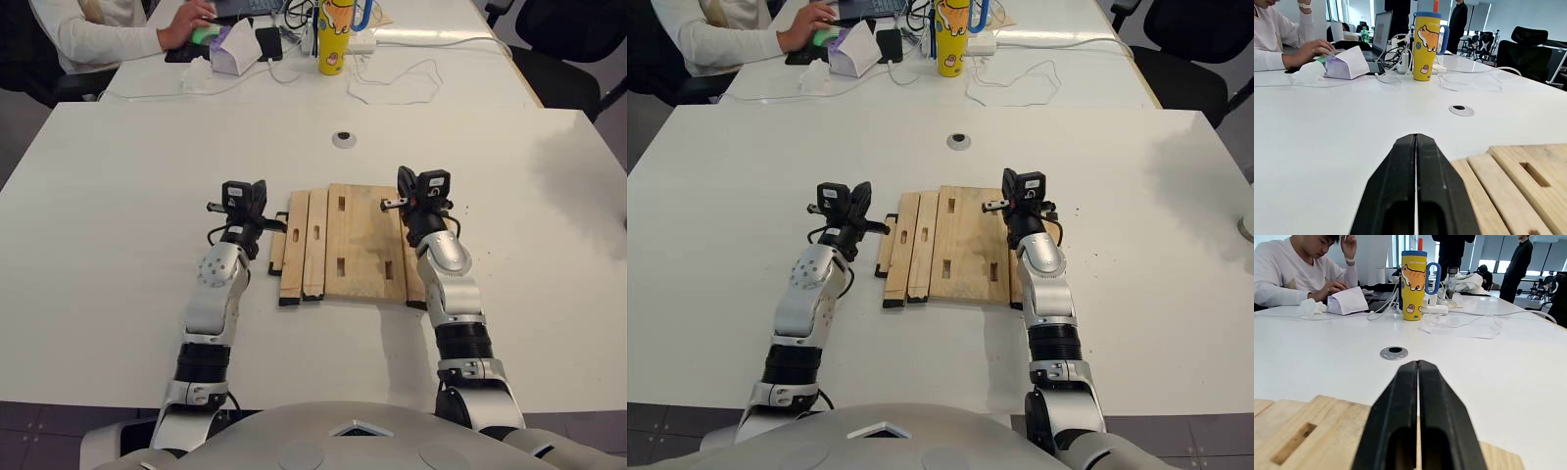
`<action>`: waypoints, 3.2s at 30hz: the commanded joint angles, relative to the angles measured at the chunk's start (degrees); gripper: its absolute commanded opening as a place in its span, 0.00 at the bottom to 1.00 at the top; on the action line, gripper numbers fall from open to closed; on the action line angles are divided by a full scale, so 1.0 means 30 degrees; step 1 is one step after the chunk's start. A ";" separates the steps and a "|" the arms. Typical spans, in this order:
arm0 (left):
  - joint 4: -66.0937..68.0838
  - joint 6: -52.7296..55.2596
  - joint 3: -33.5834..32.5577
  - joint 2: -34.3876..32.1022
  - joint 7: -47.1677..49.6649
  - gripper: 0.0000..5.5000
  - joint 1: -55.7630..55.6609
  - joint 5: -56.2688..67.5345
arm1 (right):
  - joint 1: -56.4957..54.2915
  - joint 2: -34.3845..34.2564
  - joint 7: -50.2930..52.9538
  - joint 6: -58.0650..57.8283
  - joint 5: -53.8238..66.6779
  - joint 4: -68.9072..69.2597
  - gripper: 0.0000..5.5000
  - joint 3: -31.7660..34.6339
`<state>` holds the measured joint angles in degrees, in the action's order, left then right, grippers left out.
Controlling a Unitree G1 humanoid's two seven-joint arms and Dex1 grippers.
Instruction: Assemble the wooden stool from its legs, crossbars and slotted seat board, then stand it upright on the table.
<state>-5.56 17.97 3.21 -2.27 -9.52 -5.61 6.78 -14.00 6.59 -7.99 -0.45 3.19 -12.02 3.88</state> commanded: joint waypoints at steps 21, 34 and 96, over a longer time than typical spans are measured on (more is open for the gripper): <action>-0.2197 0.9013 0.1318 -0.3058 -0.1824 0.00 0.1370 0.0752 | -0.0136 0.0067 0.0438 0.0096 -0.0192 -0.0145 0.00 -0.0129; 0.0002 0.7052 -0.0318 -0.3878 -0.1069 0.00 0.0134 0.0029 | -0.0273 -0.0135 0.0572 0.0044 -0.0142 -0.0353 0.00 -0.0160; -0.3330 0.0601 0.1654 -0.3049 -0.1391 0.24 -0.1028 -0.1226 | -0.2234 -0.1466 -0.3678 -1.5240 1.5237 0.5973 0.23 0.1895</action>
<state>-12.97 23.78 7.82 -12.17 -12.09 -7.25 2.09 -18.55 3.26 -20.06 -32.63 34.82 1.08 5.08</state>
